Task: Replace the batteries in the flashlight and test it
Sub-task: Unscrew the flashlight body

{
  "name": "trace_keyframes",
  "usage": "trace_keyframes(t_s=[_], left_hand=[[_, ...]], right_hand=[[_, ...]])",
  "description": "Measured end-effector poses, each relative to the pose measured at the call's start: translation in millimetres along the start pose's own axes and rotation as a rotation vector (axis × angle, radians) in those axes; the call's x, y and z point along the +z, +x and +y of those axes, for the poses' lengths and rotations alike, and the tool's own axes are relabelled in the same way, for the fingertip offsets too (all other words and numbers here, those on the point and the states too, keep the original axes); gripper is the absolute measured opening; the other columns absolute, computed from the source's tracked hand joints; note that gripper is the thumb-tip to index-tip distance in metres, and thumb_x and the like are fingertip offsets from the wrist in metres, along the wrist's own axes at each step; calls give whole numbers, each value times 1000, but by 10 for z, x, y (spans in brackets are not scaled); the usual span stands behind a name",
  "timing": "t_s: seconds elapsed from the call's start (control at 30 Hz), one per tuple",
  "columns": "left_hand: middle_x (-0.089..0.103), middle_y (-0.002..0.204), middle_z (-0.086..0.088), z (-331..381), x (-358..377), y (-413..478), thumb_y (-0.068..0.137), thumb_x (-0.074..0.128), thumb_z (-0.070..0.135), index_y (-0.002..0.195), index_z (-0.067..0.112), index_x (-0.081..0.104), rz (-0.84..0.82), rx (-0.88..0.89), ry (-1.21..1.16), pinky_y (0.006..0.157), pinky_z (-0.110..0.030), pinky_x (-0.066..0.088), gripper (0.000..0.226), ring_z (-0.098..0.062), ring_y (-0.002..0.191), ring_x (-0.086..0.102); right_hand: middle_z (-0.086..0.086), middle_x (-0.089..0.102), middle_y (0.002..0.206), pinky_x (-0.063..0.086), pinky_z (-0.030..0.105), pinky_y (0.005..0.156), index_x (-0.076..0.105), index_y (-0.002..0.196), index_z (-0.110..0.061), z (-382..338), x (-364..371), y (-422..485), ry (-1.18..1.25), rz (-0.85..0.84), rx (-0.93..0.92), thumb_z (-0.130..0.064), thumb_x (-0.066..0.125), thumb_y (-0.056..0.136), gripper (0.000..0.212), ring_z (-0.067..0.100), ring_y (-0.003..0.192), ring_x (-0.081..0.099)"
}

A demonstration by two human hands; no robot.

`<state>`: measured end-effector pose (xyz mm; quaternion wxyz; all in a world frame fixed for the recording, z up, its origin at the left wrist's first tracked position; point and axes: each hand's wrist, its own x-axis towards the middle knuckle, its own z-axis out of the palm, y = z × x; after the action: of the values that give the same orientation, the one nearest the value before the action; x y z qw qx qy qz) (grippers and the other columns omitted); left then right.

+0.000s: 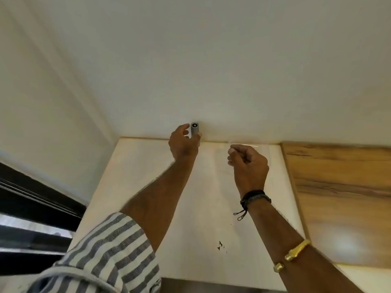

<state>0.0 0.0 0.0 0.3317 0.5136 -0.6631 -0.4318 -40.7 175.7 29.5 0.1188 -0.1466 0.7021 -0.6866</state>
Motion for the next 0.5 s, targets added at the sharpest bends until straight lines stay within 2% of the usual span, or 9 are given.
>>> trace_keyframes(t_s=[0.13, 0.27, 0.37, 0.5], left_hand=[[70, 113, 2, -13, 75, 28, 83, 76, 38, 119, 21, 68, -9, 21, 24, 81, -27, 51, 41, -14, 95, 64], [74, 100, 7, -28, 103, 52, 83, 77, 31, 108, 22, 73, -22, 47, -12, 89, -37, 56, 27, -14, 93, 67], [72, 94, 12, -49, 88, -12, 81, 77, 30, 105, 24, 74, -54, 70, -45, 89, -35, 56, 25, -11, 91, 68], [74, 102, 6, -87, 0, -216, 81, 78, 33, 107, 22, 73, -87, 64, -63, 90, -30, 54, 29, -13, 94, 67]], right_hand=[[-9, 75, 71, 64, 42, 76, 78, 92, -20, 88, -2, 23, 14, 6, 32, -9, 72, 89, 12, 20, 71, 72], [-12, 75, 73, 64, 44, 75, 78, 93, -19, 124, -6, 40, 18, -1, 32, -10, 72, 90, 11, 17, 69, 72], [-11, 76, 75, 64, 42, 74, 78, 93, -21, 134, -31, 3, 7, 0, 20, -11, 72, 90, 12, 17, 69, 73], [-4, 77, 79, 65, 41, 73, 78, 93, -20, 119, -133, -88, 21, 22, 26, -10, 73, 89, 12, 19, 71, 74]])
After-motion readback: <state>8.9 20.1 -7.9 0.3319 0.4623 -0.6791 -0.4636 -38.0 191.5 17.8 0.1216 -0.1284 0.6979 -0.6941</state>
